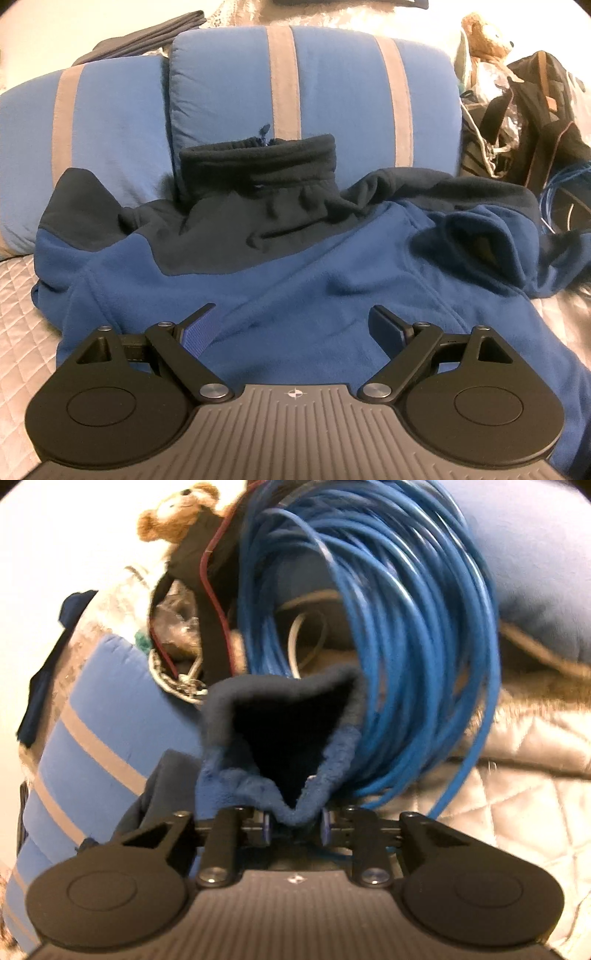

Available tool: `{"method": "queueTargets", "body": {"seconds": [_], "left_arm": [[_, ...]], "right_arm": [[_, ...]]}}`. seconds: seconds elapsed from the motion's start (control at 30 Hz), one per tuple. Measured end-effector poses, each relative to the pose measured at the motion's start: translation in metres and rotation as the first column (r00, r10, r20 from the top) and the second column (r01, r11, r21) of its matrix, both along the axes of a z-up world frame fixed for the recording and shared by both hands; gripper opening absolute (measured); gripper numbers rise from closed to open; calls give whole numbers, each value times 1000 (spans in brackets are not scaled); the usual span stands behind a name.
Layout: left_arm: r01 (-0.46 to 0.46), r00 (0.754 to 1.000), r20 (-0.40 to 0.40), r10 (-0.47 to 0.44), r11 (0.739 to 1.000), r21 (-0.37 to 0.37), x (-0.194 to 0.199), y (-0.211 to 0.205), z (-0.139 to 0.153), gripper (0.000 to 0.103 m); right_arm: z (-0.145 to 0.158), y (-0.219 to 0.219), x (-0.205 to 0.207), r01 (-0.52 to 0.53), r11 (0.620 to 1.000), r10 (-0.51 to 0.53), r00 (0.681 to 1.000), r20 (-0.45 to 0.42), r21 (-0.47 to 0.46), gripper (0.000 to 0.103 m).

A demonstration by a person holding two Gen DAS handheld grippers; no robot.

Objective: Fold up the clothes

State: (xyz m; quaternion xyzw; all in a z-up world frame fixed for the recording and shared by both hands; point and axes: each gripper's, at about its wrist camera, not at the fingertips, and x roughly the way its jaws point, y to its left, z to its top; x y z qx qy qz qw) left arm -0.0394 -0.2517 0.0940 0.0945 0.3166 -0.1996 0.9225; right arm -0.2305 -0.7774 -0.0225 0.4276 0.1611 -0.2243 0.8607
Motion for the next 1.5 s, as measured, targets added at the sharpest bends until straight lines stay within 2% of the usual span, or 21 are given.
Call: {"method": "queueTargets", "body": {"seconds": [0.13, 0.37, 0.53, 0.6, 0.67, 0.73, 0.8, 0.87, 0.9, 0.97, 1.1, 1.27, 1.33, 1.4, 1.5], "left_arm": [[9, 1000, 1, -9, 1000, -5, -2, 0, 1, 88], [4, 1000, 3, -4, 1000, -11, -2, 2, 2, 88], [-1, 1000, 3, 1, 1000, -12, -1, 2, 3, 88], [0, 1000, 2, 1, 1000, -8, -1, 2, 2, 88], [0, 1000, 1, 0, 1000, -3, -1, 2, 1, 88], [1, 1000, 1, -1, 1000, -4, -1, 3, 1, 88], [0, 1000, 1, 0, 1000, -5, 0, 3, 1, 88], [2, 1000, 0, -2, 1000, -6, -1, 3, 1, 88], [3, 1000, -1, -3, 1000, -6, -1, 3, 1, 88], [9, 1000, -2, -9, 1000, -9, -2, 3, 2, 88], [13, 1000, 1, -13, 1000, -3, -3, 4, 1, 88], [12, 1000, -3, -12, 1000, 2, -2, 4, 0, 88], [9, 1000, -3, -9, 1000, 5, -2, 3, 0, 88], [4, 1000, -4, -4, 1000, 6, -1, 3, -1, 88], [1, 1000, -4, -1, 1000, 4, -1, 2, 0, 88]], "right_arm": [[39, -9, -11, 6, 997, -9, 999, -33, -79, 15], [100, -56, -35, 58, 971, -84, 991, -108, -230, 13], [114, -77, -41, 48, 965, -89, 985, -149, -258, 13], [119, -77, -42, 20, 966, -62, 986, -154, -258, 13], [129, -66, -45, -39, 956, 4, 993, -119, -291, 13], [142, -54, -55, -113, 936, 111, 994, -25, -333, 12], [138, -53, -57, -74, 950, 43, 993, -110, -303, 12], [116, -64, -53, -7, 966, -78, 944, -321, -257, 12], [107, -69, -57, 20, 976, -95, 934, -344, -217, 12], [97, -71, -67, 38, 988, -82, 949, -304, -150, 12], [81, -73, -76, 103, 993, -114, 945, -307, -52, 12], [70, -76, -82, 192, 980, -168, 944, -284, 56, 12], [75, -71, -78, 189, 982, -173, 943, -284, 29, 12], [89, -63, -67, 146, 986, -162, 936, -312, -75, 12], [117, -57, -46, 85, 974, -154, 929, -335, -212, 12]]}}
